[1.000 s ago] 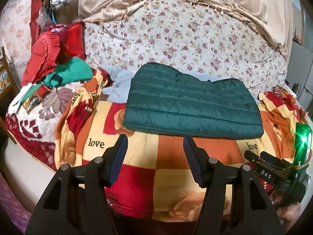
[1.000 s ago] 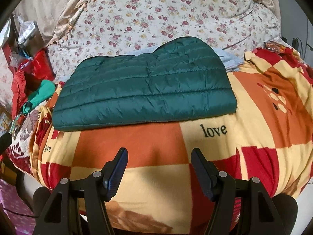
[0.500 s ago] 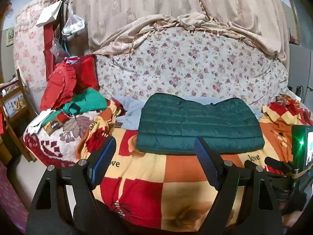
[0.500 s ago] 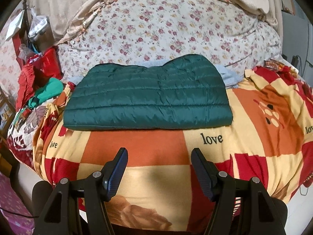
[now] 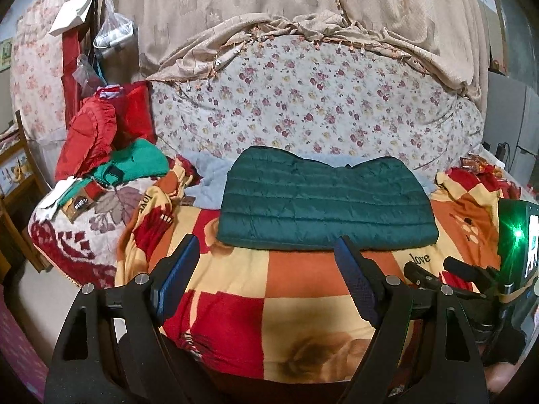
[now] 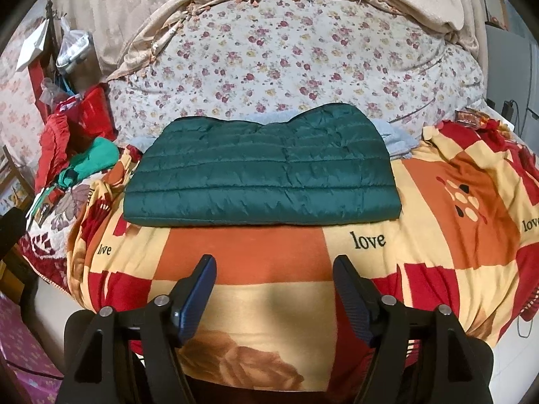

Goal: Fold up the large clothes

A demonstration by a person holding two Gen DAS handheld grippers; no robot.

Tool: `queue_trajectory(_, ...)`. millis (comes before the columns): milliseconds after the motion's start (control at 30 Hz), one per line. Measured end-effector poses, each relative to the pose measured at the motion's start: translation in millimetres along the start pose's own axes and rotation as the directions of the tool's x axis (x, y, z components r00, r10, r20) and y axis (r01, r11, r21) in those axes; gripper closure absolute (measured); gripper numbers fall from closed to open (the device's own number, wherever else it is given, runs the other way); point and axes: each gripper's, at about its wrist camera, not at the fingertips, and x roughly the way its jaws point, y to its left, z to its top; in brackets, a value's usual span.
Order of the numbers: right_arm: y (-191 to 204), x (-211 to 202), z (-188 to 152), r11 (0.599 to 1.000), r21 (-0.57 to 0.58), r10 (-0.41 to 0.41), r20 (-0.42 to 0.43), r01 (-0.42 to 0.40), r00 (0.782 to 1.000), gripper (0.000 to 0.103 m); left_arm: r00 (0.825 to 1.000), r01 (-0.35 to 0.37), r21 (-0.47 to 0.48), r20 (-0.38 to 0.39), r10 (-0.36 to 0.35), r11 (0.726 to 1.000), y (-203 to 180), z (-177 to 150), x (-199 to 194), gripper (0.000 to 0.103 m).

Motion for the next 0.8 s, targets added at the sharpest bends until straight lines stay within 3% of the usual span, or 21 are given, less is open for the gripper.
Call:
queue_trajectory(233, 6, -3, -2, 1.000, -0.018, 0.002, 0.000, -0.002, 1.000, 0.033, 1.000, 0.013, -0.013, -0.021, -0.013, 1.000, -1, -2, 1, 0.021)
queue_trajectory(800, 7, -17, 0, 1.000, -0.009, -0.027, 0.027, 0.027, 0.999, 0.033, 0.999, 0.024, -0.018, 0.023, -0.023, 1.000, -1, -2, -14, 0.021)
